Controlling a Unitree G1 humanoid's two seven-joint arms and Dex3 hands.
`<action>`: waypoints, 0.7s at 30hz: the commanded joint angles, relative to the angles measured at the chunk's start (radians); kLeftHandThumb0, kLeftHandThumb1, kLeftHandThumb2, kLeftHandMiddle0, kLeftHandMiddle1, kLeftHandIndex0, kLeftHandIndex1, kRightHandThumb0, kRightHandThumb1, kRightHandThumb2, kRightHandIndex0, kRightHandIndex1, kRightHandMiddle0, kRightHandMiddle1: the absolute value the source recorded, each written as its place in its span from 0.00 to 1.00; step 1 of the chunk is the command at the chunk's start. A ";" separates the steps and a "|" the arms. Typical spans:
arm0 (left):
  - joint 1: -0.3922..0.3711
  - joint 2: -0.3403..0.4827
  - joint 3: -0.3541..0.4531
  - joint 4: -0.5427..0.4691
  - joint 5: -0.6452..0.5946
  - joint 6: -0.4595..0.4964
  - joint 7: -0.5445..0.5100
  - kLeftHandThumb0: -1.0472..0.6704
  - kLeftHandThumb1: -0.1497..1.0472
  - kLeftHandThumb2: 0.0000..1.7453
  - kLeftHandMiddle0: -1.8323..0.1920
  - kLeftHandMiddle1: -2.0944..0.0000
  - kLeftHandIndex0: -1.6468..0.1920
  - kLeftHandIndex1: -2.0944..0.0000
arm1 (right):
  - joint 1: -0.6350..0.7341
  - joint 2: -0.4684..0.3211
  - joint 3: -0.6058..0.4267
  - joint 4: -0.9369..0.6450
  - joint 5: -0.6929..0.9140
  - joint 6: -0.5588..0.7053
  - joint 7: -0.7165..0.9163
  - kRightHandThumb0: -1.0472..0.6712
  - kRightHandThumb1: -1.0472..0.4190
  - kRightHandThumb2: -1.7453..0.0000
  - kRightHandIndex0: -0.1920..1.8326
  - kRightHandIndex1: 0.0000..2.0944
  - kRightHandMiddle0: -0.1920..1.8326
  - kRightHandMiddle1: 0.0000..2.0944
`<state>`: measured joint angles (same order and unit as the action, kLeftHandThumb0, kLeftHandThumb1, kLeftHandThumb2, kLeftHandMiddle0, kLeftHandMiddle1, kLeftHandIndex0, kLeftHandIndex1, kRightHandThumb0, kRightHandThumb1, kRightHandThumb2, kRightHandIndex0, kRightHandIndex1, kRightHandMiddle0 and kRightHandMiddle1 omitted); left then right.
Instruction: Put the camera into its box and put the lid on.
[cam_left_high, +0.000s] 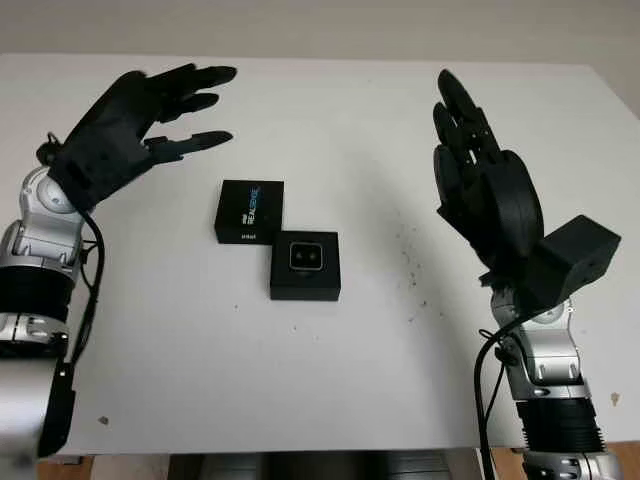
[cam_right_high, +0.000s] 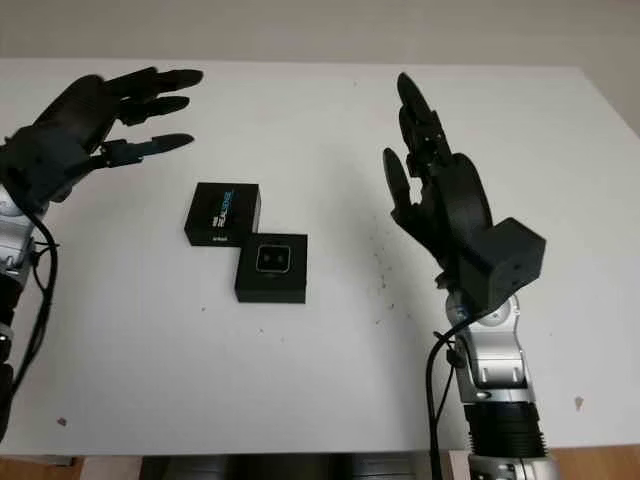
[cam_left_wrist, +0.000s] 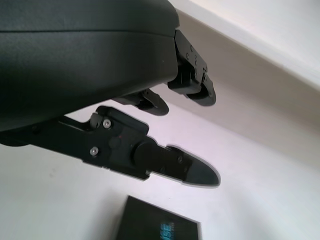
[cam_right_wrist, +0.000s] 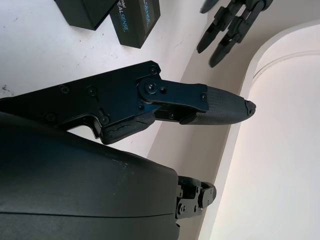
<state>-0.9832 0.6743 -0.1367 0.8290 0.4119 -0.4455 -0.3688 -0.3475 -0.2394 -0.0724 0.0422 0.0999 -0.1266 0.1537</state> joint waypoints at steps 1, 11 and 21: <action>-0.061 0.023 -0.051 0.042 0.039 -0.012 -0.047 0.20 0.90 0.02 0.80 0.99 0.83 0.96 | -0.012 0.005 -0.012 -0.011 0.007 0.008 0.001 0.17 0.00 0.69 0.07 0.03 0.01 0.20; -0.067 0.043 -0.169 0.098 0.136 -0.070 -0.127 0.14 0.83 0.03 1.00 1.00 1.00 1.00 | -0.006 0.012 -0.029 -0.014 0.011 0.015 0.004 0.19 0.00 0.67 0.08 0.03 0.00 0.24; -0.036 0.065 -0.160 0.059 0.091 -0.049 -0.242 0.17 0.82 0.03 1.00 1.00 1.00 1.00 | -0.003 0.032 -0.030 -0.013 -0.010 0.025 -0.033 0.21 0.00 0.67 0.09 0.03 0.00 0.27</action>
<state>-1.0283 0.7170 -0.3049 0.9062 0.5136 -0.4977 -0.6004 -0.3504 -0.2118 -0.0965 0.0409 0.0942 -0.1053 0.1255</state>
